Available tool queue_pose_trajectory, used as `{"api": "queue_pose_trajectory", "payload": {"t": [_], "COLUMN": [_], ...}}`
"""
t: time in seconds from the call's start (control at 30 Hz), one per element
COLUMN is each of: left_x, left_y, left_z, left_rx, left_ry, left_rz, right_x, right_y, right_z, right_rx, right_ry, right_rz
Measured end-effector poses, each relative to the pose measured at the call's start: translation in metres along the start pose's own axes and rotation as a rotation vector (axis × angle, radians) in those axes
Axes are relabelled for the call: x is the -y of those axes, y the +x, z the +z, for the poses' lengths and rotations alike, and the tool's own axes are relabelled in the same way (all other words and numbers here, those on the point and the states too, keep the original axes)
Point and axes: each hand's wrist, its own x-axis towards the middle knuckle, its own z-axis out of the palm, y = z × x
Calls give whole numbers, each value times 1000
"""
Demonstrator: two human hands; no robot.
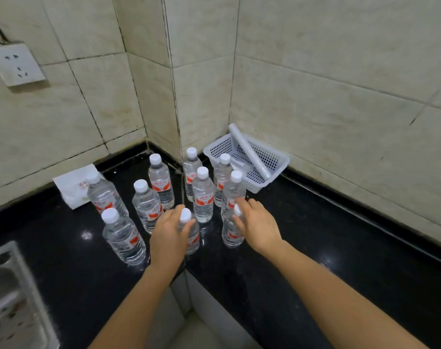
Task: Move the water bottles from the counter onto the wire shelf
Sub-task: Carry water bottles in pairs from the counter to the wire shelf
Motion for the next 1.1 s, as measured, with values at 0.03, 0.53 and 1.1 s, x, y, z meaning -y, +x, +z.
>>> {"api": "queue_pose_trajectory", "payload": {"t": [0.03, 0.53, 1.1], "left_x": [0, -60, -295], "left_y": [-1, -47, -279], "left_z": [-2, 24, 92], "left_rx": [-2, 227, 564], "left_ry": [-17, -124, -371], "left_rz": [25, 250, 565], "right_x": [1, -68, -172], "right_y": [-3, -123, -445], "right_z": [-3, -69, -190], "right_rx": [5, 103, -250], "right_ry": [67, 332, 307], "right_rz": [32, 353, 656]}}
